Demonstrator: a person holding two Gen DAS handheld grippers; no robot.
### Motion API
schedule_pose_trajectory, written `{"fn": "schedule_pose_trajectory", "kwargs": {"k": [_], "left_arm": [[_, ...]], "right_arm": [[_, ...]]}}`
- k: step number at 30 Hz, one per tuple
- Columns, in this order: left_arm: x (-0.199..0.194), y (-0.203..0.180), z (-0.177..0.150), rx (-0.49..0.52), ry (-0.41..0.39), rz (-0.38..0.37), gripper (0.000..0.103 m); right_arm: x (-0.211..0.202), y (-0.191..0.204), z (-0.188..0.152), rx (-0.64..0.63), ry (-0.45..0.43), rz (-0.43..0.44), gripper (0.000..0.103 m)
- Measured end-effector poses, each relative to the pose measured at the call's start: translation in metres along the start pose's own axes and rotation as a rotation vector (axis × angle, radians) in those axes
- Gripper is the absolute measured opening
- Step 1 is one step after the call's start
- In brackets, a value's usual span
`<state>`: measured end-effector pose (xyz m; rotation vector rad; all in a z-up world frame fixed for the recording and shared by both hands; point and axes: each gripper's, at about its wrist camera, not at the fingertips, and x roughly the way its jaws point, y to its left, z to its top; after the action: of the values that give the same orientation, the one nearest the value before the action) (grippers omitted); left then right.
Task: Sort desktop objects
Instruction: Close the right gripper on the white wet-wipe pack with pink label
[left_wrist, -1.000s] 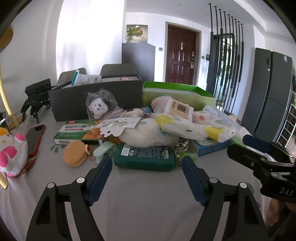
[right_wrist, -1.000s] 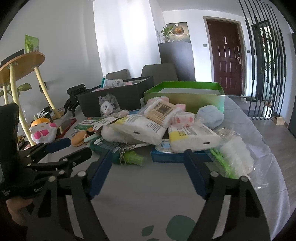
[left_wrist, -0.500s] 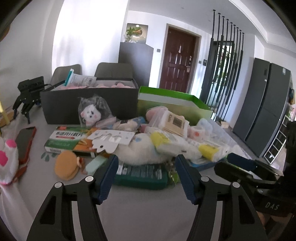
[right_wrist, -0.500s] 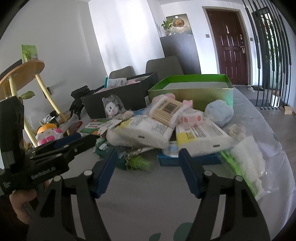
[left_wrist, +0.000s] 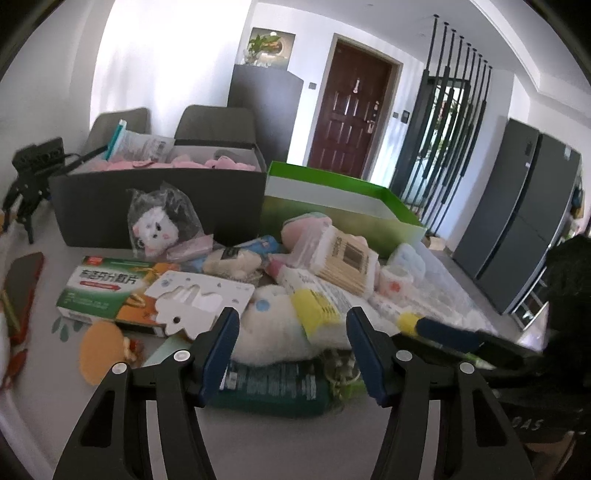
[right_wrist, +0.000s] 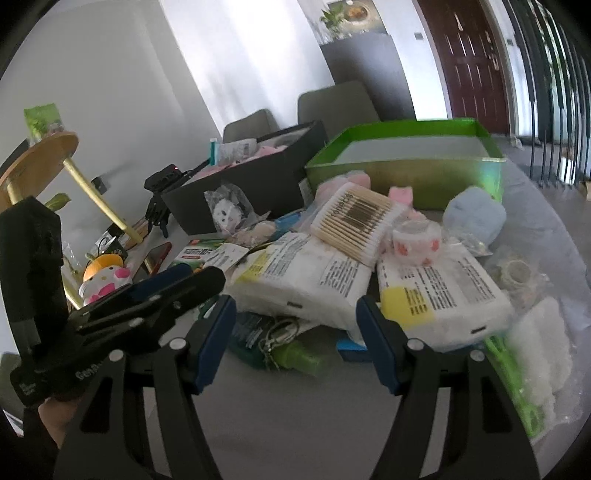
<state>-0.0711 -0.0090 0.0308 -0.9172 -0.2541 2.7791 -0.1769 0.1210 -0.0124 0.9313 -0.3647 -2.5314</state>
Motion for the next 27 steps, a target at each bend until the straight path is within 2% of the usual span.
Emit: {"fn": "schedule_pose_trajectory", "kwargs": {"k": [6,9,12,20,27], "left_arm": [[0.014,0.003,0.01,-0.028,0.035,-0.041,0.055],[0.018,0.004,0.013,-0.047,0.051,-0.086,0.055],[0.023,0.0,0.016,-0.027,0.075,-0.101,0.055],[0.049,-0.004,0.018,-0.043,0.158,-0.17,0.055],[0.041,-0.006,0.014,-0.024,0.159,-0.175,0.051]], "right_arm": [[0.015,-0.008,0.004,0.022,0.033,-0.032,0.068],[0.023,-0.005,0.005,0.001,0.063,-0.05,0.067],[0.03,-0.005,0.006,-0.012,0.076,-0.058,0.067],[0.036,-0.005,0.008,-0.02,0.075,-0.058,0.07],[0.034,0.0,0.006,-0.023,0.084,-0.04,0.065]]}}
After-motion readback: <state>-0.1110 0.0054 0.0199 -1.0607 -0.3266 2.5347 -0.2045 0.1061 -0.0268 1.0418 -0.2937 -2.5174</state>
